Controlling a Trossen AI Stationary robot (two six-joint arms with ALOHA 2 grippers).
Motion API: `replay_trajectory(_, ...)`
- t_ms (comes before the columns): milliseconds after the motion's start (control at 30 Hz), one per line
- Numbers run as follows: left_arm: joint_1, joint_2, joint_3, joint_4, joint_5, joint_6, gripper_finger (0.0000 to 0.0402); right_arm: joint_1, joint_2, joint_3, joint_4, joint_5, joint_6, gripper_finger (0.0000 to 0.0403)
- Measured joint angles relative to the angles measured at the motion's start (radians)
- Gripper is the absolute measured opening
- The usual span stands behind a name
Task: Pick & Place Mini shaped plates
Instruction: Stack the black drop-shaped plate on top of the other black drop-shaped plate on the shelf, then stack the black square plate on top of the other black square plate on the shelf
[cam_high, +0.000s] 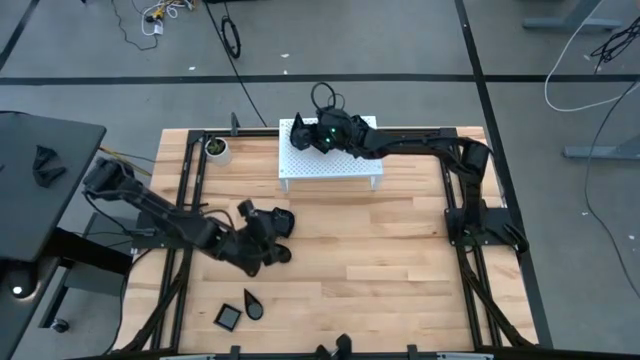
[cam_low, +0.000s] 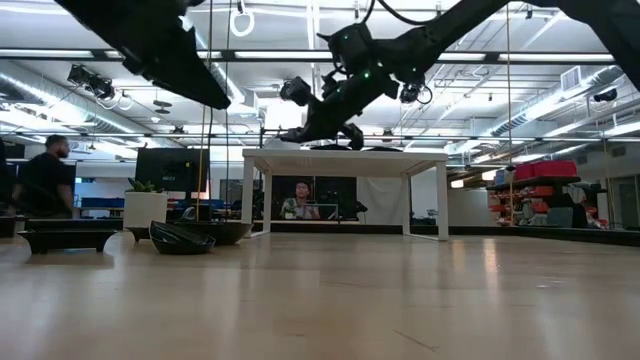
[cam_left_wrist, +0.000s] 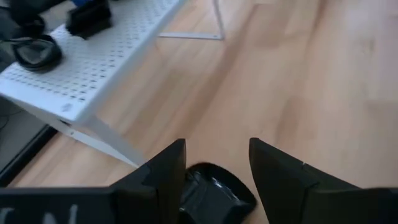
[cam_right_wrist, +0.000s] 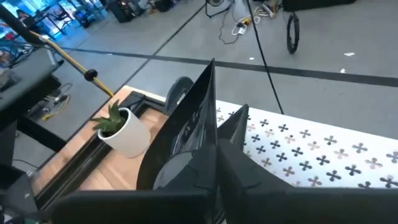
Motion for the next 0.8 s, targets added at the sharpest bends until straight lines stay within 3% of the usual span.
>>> replay_trajectory(167,0.047,-0.028,0.000,-0.024,0.000,0.001,0.0181,-0.003,0.000,0.000,-0.011,0.001,-0.002,0.0038)
replay_trajectory(333,0.056,-0.028,0.000,-0.028,0.006,0.001,0.0181,-0.001,0.000,0.000,0.002,0.012,-0.014,0.0098)
replay_trajectory(500,0.051,-0.029,0.000,-0.057,0.024,-0.028,0.0181,0.012,-0.016,0.000,0.069,0.002,-0.208,0.0156)
replay_trajectory(600,0.035,-0.044,0.000,-0.166,0.058,-0.134,0.0181,0.053,-0.062,0.001,0.092,-0.010,-0.305,0.0175)
replay_trajectory(800,-0.061,-0.078,0.000,-0.483,0.070,-0.533,0.0181,0.198,-0.115,0.002,-0.030,-0.013,-0.455,0.0176)
